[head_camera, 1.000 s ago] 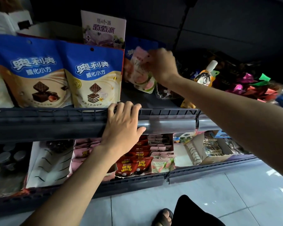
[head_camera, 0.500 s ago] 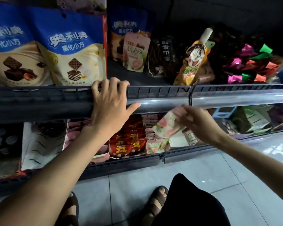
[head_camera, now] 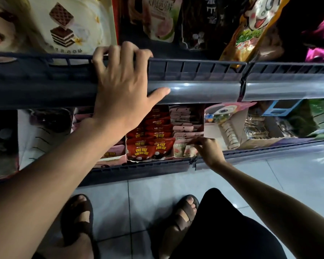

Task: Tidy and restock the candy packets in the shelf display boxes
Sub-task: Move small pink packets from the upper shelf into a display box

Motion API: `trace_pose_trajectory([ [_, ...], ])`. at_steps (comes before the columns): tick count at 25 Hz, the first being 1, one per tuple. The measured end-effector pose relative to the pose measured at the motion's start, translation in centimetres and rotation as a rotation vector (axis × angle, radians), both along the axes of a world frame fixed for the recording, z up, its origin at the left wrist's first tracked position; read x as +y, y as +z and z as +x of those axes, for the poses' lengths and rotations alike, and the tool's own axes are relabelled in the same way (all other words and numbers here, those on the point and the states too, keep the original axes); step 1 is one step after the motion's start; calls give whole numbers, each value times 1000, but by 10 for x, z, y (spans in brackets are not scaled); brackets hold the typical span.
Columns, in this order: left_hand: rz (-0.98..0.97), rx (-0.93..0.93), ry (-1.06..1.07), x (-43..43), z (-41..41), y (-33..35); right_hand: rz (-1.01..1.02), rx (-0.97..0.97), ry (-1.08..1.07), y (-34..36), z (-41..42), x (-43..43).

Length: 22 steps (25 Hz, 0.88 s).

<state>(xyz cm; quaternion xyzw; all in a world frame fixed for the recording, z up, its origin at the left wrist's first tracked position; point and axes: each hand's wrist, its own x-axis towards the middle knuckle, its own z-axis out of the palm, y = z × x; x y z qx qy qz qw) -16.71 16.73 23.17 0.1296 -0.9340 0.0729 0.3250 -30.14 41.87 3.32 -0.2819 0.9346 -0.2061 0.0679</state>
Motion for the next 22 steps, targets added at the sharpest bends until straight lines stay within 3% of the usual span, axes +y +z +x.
trace_pose_trajectory([
  [7, 1, 4, -4, 0, 0, 1, 167, 293, 67, -12, 7, 1],
  [22, -7, 0, 11, 1, 0, 0, 240, 322, 37, -27, 3, 4],
])
